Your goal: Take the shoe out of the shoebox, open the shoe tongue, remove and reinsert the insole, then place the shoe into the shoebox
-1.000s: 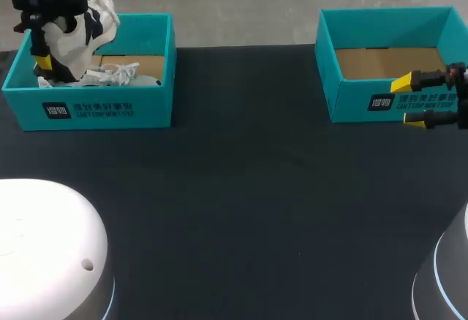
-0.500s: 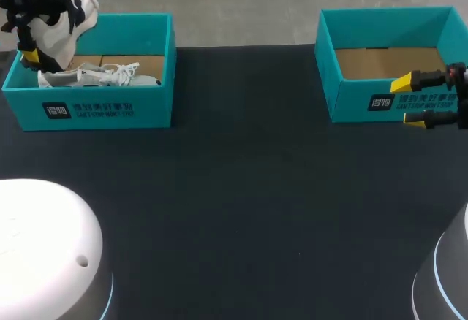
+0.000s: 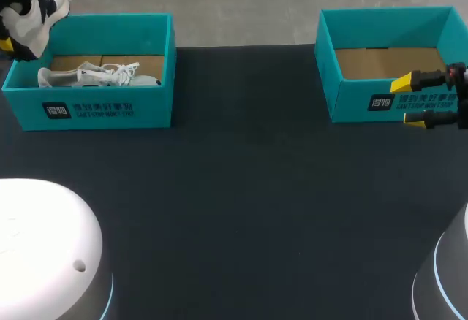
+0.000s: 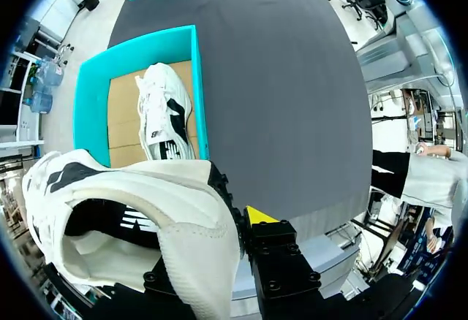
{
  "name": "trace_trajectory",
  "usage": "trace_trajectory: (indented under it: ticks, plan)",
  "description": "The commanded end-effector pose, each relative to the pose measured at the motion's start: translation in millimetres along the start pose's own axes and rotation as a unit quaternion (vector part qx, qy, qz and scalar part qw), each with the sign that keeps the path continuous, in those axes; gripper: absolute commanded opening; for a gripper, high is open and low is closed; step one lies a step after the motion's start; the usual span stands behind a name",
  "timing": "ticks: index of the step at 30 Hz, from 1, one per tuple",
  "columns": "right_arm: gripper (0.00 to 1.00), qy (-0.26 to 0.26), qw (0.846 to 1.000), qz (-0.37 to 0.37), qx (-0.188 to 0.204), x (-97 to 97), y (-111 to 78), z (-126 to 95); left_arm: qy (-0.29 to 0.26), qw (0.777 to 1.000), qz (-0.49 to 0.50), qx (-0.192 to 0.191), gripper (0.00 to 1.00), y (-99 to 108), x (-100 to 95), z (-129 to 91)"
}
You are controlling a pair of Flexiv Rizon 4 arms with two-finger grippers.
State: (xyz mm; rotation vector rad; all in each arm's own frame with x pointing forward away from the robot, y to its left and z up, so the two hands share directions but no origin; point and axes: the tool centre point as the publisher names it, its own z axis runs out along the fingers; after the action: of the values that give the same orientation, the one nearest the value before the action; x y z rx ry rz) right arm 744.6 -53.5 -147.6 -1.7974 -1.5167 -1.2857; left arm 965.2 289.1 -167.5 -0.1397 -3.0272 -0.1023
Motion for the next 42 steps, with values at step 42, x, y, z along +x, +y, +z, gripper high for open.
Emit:
trace_trajectory:
  ticks: [42]
  plan:
    - [1.0, -0.002, 1.0, 0.001, 0.0, 0.3, -0.8, 0, -0.001, 0.999, 0.033, -0.005, 0.0, 31, -154.1, 24]
